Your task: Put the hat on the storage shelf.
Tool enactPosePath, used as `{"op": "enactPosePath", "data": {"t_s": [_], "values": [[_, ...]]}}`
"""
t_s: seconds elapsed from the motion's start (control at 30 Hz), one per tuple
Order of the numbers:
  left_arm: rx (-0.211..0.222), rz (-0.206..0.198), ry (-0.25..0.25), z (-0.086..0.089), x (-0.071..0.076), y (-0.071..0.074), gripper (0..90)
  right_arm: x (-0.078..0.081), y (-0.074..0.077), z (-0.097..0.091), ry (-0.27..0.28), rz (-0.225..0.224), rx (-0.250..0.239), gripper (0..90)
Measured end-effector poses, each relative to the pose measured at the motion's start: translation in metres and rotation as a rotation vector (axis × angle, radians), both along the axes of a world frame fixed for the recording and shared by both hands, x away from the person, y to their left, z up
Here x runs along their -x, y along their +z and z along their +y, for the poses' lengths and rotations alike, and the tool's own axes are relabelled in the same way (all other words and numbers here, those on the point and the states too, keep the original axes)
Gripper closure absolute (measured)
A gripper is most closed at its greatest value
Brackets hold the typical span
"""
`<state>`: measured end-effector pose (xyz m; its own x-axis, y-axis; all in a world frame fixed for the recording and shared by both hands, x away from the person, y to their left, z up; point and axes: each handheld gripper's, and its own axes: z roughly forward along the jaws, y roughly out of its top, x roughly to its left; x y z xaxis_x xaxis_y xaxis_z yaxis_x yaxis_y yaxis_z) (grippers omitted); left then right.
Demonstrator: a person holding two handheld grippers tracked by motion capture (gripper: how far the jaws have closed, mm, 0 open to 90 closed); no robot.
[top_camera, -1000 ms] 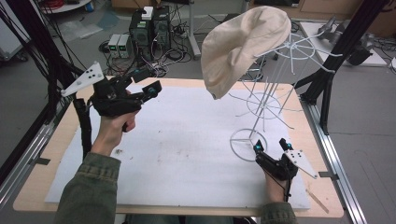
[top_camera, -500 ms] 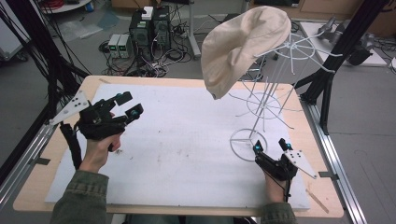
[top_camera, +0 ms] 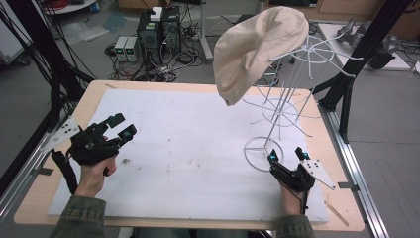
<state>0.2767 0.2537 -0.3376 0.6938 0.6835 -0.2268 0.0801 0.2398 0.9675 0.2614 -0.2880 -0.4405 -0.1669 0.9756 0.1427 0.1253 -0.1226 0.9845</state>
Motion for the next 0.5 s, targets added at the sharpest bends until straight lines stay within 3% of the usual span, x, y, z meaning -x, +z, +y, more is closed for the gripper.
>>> {"op": "enactPosePath", "data": {"t_s": [0.13,0.23,0.33,0.5], "values": [[-0.004,0.006,0.026,0.008,0.004,-0.005,31.0,0.0,0.0,0.0,-0.003,0.001,-0.002,8.9],[0.018,0.021,0.036,0.017,0.006,-0.011,31.0,0.0,0.0,0.0,-0.001,0.003,-0.001,8.9],[0.003,0.032,0.071,0.024,0.009,-0.018,31.0,0.0,0.0,0.001,0.002,0.008,-0.006,8.9],[0.0,0.074,0.111,0.036,0.013,-0.032,31.0,0.0,0.0,0.0,-0.003,0.005,-0.011,8.9]]}}
